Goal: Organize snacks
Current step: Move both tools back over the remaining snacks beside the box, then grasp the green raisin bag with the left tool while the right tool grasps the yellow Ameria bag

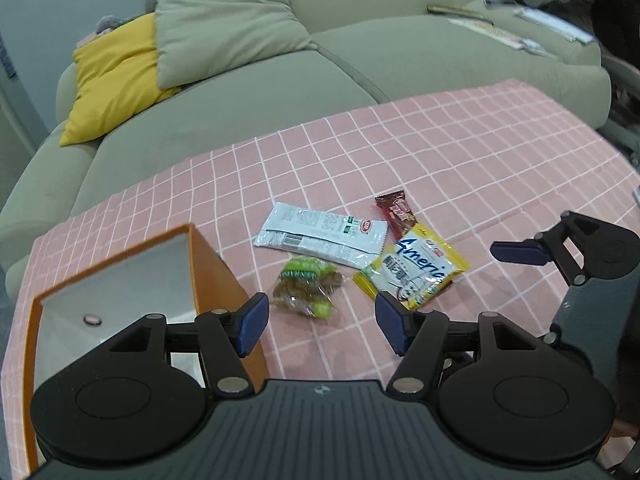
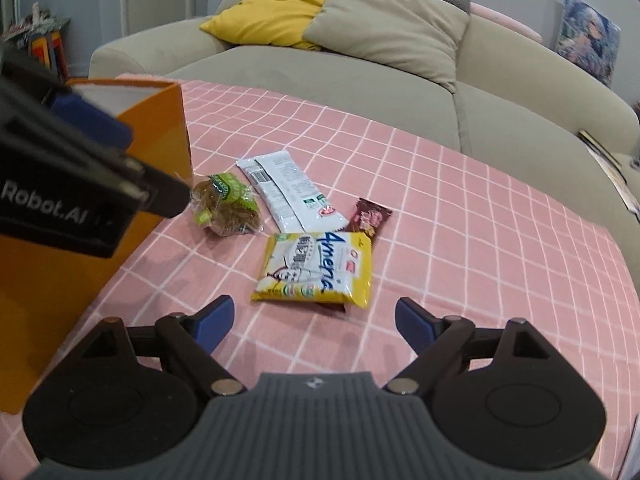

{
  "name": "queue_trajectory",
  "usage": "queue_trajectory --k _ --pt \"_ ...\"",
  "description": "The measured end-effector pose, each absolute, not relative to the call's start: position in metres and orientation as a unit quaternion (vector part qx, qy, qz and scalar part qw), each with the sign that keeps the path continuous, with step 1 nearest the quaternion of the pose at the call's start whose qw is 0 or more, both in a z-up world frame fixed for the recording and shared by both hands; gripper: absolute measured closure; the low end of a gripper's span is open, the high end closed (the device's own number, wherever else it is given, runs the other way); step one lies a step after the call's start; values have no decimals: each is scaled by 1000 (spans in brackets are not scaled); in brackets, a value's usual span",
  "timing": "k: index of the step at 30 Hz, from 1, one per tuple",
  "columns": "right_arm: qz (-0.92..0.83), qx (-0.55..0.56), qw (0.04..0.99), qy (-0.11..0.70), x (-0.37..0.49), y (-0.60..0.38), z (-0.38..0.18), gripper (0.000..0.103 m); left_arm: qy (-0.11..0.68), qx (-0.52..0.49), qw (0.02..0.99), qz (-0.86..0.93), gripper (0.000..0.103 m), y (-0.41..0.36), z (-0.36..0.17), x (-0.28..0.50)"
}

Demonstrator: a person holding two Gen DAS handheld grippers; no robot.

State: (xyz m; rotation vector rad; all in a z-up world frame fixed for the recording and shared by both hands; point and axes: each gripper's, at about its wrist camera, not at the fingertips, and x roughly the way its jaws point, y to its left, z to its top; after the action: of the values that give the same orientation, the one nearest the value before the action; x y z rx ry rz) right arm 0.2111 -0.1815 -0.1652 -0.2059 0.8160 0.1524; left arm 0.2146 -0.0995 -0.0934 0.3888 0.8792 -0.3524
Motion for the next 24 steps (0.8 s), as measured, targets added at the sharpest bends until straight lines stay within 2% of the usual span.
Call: queue_trajectory --k 16,20,22,23,24 --pt "69 -131 899 413 255 -171 -190 19 471 274 829 -122 31 -129 -141 280" --pt "68 -127 895 422 258 -173 -194 25 466 284 832 -104 30 -133 -145 287" --pt "72 -130 894 422 257 -173 -194 32 464 298 828 -105 30 -136 -148 289" --pt "73 -130 894 423 257 -174 -194 34 462 306 825 -106 32 -137 -150 289" --pt "73 -130 894 422 257 -175 -194 35 463 312 822 -110 39 -139 -152 289"
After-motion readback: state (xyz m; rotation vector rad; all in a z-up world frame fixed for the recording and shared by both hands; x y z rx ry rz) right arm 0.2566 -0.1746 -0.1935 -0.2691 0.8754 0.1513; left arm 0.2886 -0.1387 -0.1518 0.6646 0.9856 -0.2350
